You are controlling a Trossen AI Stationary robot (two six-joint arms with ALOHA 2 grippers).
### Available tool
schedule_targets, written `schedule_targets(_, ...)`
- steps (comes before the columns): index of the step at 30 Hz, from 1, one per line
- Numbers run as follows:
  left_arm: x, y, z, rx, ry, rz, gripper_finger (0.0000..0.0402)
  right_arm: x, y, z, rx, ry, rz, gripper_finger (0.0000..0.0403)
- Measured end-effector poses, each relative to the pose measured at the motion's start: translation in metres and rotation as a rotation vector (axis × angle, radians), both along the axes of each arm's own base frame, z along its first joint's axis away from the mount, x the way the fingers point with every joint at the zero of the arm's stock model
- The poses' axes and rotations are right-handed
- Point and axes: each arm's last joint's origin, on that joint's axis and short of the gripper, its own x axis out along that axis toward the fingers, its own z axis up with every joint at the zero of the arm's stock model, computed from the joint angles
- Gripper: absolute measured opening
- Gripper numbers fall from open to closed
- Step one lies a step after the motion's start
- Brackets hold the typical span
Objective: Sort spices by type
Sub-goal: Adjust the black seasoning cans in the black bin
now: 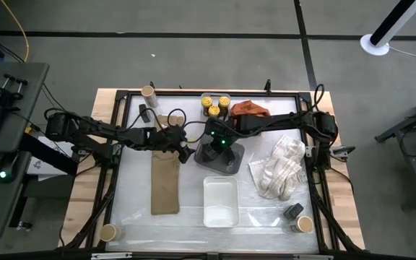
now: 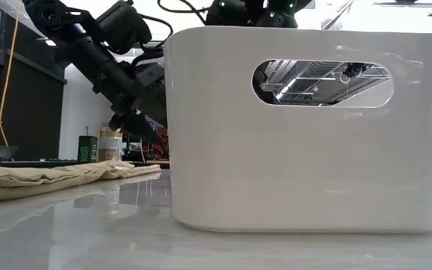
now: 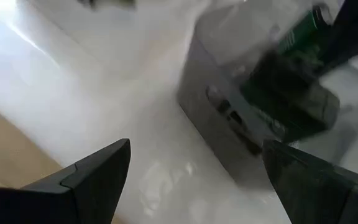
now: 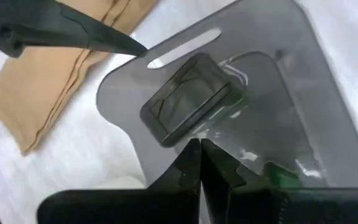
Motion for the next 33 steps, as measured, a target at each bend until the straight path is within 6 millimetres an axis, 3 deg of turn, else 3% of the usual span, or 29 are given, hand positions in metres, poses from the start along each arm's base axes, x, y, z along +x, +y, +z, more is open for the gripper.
schedule_targets(8,-0.003,-0.021,-0.025,-0.008,0.168,-0.03,0.0349,0.008,0.011,-0.018,-0.003,0.028,0.001,0.0)
schedule_targets(14,0.004,-0.029,-0.037,-0.037,0.168,-0.032,0.0349,0.01,0.011,-0.02,-0.008,0.028,-0.008,0.0)
schedule_targets(33,0.01,-0.009,-0.026,0.034,0.063,0.041,0.0349,0.013,0.011,-0.018,0.0,-0.011,-0.006,0.0)
